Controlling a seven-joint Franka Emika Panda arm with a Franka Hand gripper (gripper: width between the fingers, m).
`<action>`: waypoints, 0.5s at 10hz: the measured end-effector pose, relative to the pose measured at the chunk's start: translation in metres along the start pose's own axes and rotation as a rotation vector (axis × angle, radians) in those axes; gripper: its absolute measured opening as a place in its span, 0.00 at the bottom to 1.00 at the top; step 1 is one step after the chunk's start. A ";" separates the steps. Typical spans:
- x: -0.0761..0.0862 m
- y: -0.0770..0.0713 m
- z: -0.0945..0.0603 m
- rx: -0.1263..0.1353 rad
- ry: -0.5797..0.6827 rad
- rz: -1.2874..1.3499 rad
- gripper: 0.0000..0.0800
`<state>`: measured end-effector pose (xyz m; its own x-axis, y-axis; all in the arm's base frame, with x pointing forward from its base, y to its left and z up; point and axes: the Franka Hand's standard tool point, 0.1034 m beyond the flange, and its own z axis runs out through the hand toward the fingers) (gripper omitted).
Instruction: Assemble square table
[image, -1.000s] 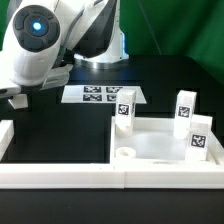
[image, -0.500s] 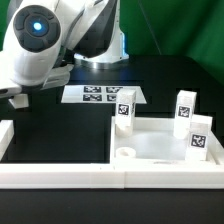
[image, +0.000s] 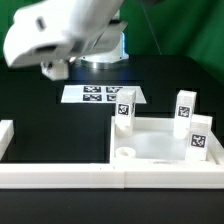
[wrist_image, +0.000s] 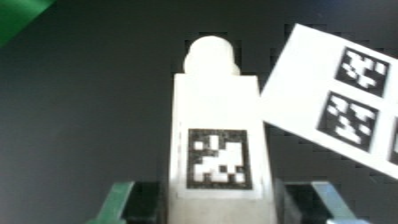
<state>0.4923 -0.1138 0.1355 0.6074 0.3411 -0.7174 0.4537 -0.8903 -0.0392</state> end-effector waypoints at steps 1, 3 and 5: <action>0.004 0.005 0.007 0.000 0.027 0.002 0.36; 0.008 0.012 0.001 -0.017 0.158 0.008 0.36; 0.016 0.007 -0.012 -0.006 0.247 0.048 0.36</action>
Offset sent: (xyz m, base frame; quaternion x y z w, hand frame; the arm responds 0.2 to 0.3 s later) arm 0.0000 0.0000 0.0000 0.0000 0.1938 0.0000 0.9810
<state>0.5131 -0.1104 0.1317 0.7693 0.3622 -0.5263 0.4236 -0.9058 -0.0042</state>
